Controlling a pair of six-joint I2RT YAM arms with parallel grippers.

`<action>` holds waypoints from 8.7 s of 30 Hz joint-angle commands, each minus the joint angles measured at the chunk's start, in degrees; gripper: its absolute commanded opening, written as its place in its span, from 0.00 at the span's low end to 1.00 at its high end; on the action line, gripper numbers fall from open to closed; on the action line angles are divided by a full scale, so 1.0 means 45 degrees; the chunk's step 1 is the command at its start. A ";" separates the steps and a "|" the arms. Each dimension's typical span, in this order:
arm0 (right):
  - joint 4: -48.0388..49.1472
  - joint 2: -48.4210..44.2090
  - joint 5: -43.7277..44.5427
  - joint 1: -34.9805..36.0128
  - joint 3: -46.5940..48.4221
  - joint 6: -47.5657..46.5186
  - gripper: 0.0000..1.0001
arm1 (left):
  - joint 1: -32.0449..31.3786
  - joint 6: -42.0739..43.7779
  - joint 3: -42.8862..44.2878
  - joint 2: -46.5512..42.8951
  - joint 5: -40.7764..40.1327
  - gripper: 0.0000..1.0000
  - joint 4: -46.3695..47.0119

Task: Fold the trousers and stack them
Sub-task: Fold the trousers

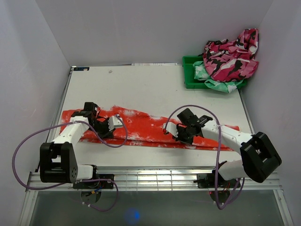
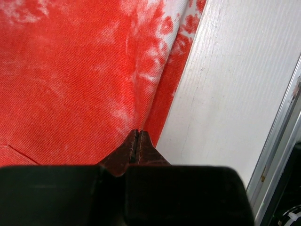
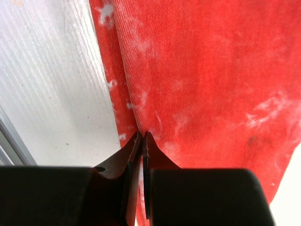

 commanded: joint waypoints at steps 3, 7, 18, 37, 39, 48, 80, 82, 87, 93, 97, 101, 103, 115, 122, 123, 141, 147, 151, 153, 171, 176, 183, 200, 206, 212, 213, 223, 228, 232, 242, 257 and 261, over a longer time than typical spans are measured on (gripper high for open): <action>-0.1163 -0.0896 0.0112 0.0058 0.0727 -0.0022 0.08 | -0.0020 0.0496 0.0689 -0.1303 0.0442 0.00 -0.1618; -0.1302 -0.1092 0.0112 0.0058 0.0240 -0.0218 0.08 | -0.0020 0.0770 0.0321 -0.1734 0.0286 0.00 -0.2186; 0.0027 0.0703 0.0444 0.0058 -0.0758 -0.0355 0.08 | -0.0020 -0.0050 -0.1282 0.1134 -0.0319 0.00 -0.0136; -0.0871 -0.0174 0.0638 0.0058 -0.1558 -0.0452 0.08 | 0.3278 -0.2649 0.1471 0.0254 0.0891 0.54 -0.1600; -0.0852 -0.0213 0.0737 0.0039 -0.1733 -0.0511 0.08 | 0.4445 -0.2473 0.1373 0.1364 0.0678 0.51 -0.1503; -0.1473 -0.0544 0.0328 0.0000 -0.1521 -0.0316 0.30 | 0.6953 -0.1245 0.0086 0.3229 -0.1805 0.47 -0.0036; 0.4789 0.5624 -0.5551 -0.0879 0.8440 0.6691 0.73 | 0.1543 -0.4019 0.3993 0.5027 0.3683 0.25 0.4024; 0.4987 0.5899 -0.5882 -0.0879 0.8617 0.7046 0.70 | 0.1524 -0.3587 0.3214 0.3992 0.3859 0.06 0.4102; 0.5144 0.6583 -0.6216 -0.0879 0.9144 0.7593 0.60 | 0.1367 -0.2456 0.1551 0.1921 0.3665 0.00 0.4474; 0.5730 0.7539 -0.6587 -0.0879 0.9612 0.8628 0.56 | 0.0938 -0.0951 -0.0244 0.0610 0.2650 0.00 0.4279; 0.6432 0.8534 -0.7095 -0.0705 1.0217 0.9526 0.57 | 0.0723 -0.0344 -0.0911 0.0648 0.2083 0.00 0.4357; 0.6609 0.9219 -0.7427 -0.0294 1.0609 0.9977 0.50 | 0.0215 -0.0051 -0.1828 0.0591 0.1499 0.00 0.4862; 0.6551 0.9357 -0.7544 -0.0022 1.0590 0.9997 0.44 | 0.0079 -0.0031 -0.2510 0.0532 0.1166 0.00 0.5643; 0.6101 0.9279 -0.6803 0.1131 0.8150 0.9469 0.28 | -0.0098 -0.1647 -0.2515 0.0942 0.0831 0.06 0.6740; 0.5379 0.9767 -0.6256 0.1249 0.8539 0.9489 0.11 | 0.0426 -0.5176 -0.1013 -0.0073 0.0617 0.33 0.6798; 0.5301 0.9787 -0.6159 0.1269 0.8559 0.9489 0.10 | 0.0468 -0.5709 -0.0701 -0.0267 0.0637 0.41 0.6663; 0.4890 0.9631 -0.4733 0.1601 0.8501 0.9450 0.08 | 0.0079 -1.0128 0.1901 0.0297 -0.2857 0.57 0.5724; 0.4890 0.9611 -0.4498 0.1718 0.8481 0.9508 0.08 | -0.0995 -1.0577 0.1491 0.0589 -0.3932 0.57 0.5607; 0.4832 0.9650 -0.4439 0.1699 0.8559 0.9567 0.08 | -0.1230 -1.0909 0.1490 0.1057 -0.4226 0.57 0.5471; 0.4851 0.9650 -0.4439 0.1718 0.8598 0.9587 0.08 | -0.1231 -1.1045 0.1509 0.1214 -0.4478 0.57 0.5314; 0.4812 0.9494 -0.4458 0.1777 0.8618 0.9567 0.08 | -0.1269 -1.1925 0.1177 0.2581 -0.5183 0.49 0.6915; 0.4773 0.9533 -0.4458 0.1777 0.8676 0.9567 0.08 | -0.1270 -1.1867 0.1178 0.2368 -0.4852 0.54 0.7169; 0.4637 0.9592 -0.4439 0.1796 0.8774 0.9508 0.08 | -0.1270 -1.1632 0.1255 0.2679 -0.4656 0.32 0.7169; 0.0186 0.3988 -0.4010 0.0761 0.4737 0.5780 0.48 | -0.1250 -1.1574 0.1880 0.2582 -0.4773 0.00 0.6642; -0.0657 0.3497 -0.2334 0.0781 0.2761 0.4959 0.28 | -0.1211 -1.1749 0.2602 0.2933 -0.4987 0.00 0.6797; 0.0027 0.4141 0.1223 0.0800 0.0943 0.4041 0.25 | -0.0821 -1.1847 0.3480 0.3888 -0.5281 0.00 0.7441; -0.0031 0.4471 0.1477 0.0800 0.0845 0.3962 0.26 | -0.0666 -1.1847 0.3598 0.4065 -0.5281 0.00 0.7501; -0.0129 0.4943 0.1675 0.0820 0.0258 0.3532 0.23 | 0.0117 -1.2257 0.4633 0.6154 -0.5944 0.02 0.9101; -0.0363 0.4905 0.1558 0.0839 0.0453 0.3376 0.22 | 0.0351 -1.2042 0.4927 0.6001 -0.5730 0.45 0.9980; -0.0616 0.4846 0.1323 0.0859 0.0784 0.3434 0.23 | 0.0468 -1.1984 0.5551 0.5162 -0.5165 0.69 0.9379; -0.1047 0.3968 0.0152 0.0859 0.3299 0.4078 0.29 | 0.2070 -1.1535 0.3291 0.1686 -0.2234 0.63 0.5121; -0.1497 0.6678 -0.0535 -0.4624 0.3599 0.3553 0.42 | 0.6599 -1.1085 0.1879 0.4806 -0.3620 0.54 0.4533; -0.1340 0.7637 -0.0376 -0.5371 0.4493 0.3492 0.41 | 0.7654 -1.1144 0.2425 0.5296 -0.3757 0.54 0.4513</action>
